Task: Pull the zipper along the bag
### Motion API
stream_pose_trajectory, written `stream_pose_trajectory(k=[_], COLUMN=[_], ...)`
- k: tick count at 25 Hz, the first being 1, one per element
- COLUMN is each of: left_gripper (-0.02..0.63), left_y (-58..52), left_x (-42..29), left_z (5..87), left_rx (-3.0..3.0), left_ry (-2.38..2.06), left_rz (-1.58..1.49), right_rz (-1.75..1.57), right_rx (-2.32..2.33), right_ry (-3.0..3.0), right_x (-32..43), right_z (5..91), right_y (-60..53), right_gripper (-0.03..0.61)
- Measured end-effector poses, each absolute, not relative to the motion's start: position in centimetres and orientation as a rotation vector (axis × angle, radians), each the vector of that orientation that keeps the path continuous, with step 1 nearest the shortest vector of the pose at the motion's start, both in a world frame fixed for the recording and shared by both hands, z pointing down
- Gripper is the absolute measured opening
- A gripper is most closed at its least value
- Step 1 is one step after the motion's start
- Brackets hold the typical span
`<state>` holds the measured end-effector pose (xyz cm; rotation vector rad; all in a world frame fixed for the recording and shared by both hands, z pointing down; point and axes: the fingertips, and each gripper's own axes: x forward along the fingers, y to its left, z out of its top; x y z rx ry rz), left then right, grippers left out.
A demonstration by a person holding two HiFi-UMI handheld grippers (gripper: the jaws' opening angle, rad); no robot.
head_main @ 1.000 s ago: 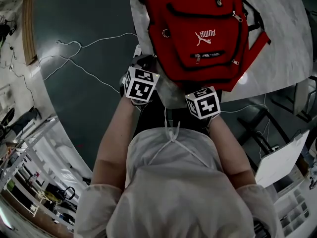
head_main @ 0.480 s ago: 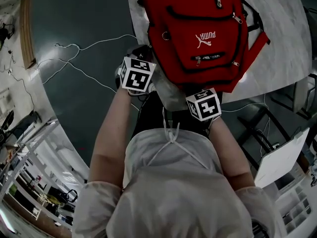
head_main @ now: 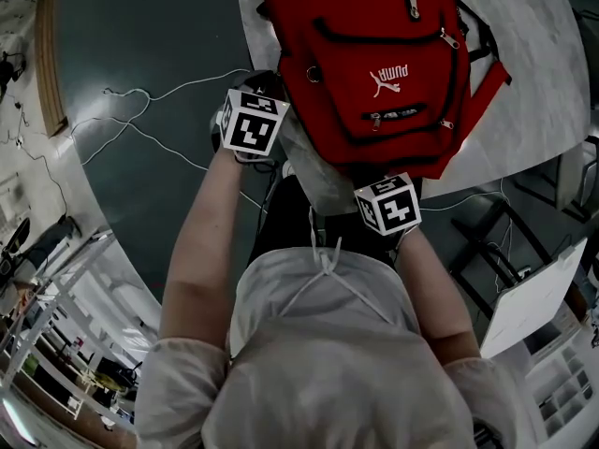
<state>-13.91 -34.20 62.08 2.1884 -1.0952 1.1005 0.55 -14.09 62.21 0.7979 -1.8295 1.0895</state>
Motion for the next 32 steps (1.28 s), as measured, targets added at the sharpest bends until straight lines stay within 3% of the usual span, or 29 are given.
stream_pose_trajectory(k=[11, 13, 15, 18, 24, 32], left_gripper=[0.031, 0.058, 0.128, 0.144, 0.139, 0.038], left_y=[-34.4, -34.6, -34.5, -33.2, -30.1, -25.4], left_x=[-13.9, -14.4, -14.9, -15.0, -15.0, -13.4], left_z=[62.2, 62.1, 62.0, 61.5, 60.3, 55.0], left_rx=[2.208, 2.216, 2.214, 2.194, 2.206, 2.220], left_ry=[-1.144, -1.184, -1.209, -1.182, -1.278, -1.276], left_rz=[1.075, 1.033, 0.996, 0.975, 0.930, 0.738], right_rz=[1.095, 1.091, 1.081, 1.059, 1.038, 0.922], right_rx=[0.819, 0.818, 0.814, 0.805, 0.816, 0.830], right_ry=[-1.824, -1.824, -1.822, -1.818, -1.800, -1.852], right_x=[0.6, 0.5, 0.6, 0.6, 0.7, 0.3], right_z=[62.2, 62.2, 62.3, 62.4, 62.6, 59.9], right_y=[-14.1, -14.1, -14.1, -14.1, -14.2, -13.8], right_gripper=[0.026, 0.026, 0.026, 0.026, 0.026, 0.026])
